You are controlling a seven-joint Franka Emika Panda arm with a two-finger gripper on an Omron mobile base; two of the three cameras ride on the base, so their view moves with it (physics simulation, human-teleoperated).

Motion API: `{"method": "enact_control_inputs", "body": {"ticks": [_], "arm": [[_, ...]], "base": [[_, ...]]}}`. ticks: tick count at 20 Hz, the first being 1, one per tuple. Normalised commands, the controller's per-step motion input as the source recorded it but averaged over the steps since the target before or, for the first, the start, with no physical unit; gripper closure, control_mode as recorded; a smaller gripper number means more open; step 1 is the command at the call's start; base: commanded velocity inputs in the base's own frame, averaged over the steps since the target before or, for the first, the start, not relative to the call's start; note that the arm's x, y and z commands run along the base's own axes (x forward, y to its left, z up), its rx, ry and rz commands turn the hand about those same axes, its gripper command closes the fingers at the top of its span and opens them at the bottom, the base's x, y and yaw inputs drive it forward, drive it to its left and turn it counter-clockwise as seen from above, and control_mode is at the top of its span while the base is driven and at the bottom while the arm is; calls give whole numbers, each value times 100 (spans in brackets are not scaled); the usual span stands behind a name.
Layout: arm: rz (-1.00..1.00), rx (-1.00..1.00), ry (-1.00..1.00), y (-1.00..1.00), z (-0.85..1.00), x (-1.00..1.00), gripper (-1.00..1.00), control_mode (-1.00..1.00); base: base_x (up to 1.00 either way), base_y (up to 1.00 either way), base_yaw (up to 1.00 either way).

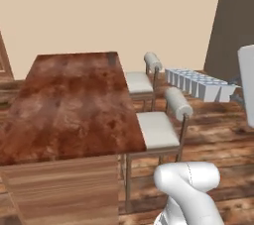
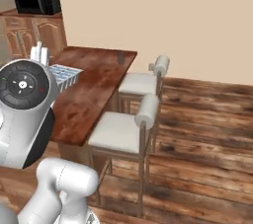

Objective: Open the freezer door, pick up the ice cube tray from the freezer, and place it on the dining counter.

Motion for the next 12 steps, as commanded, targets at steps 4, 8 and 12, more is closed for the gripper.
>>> {"method": "enact_control_inputs", "body": {"ticks": [4,8,12], "arm": [[0,0,0,0,0,0,100,100],[0,0,0,0,0,0,100,100],[0,0,0,0,0,0,100,100]], "base": [[9,100,-38],[7,100,-22],[40,100,-8]]}}
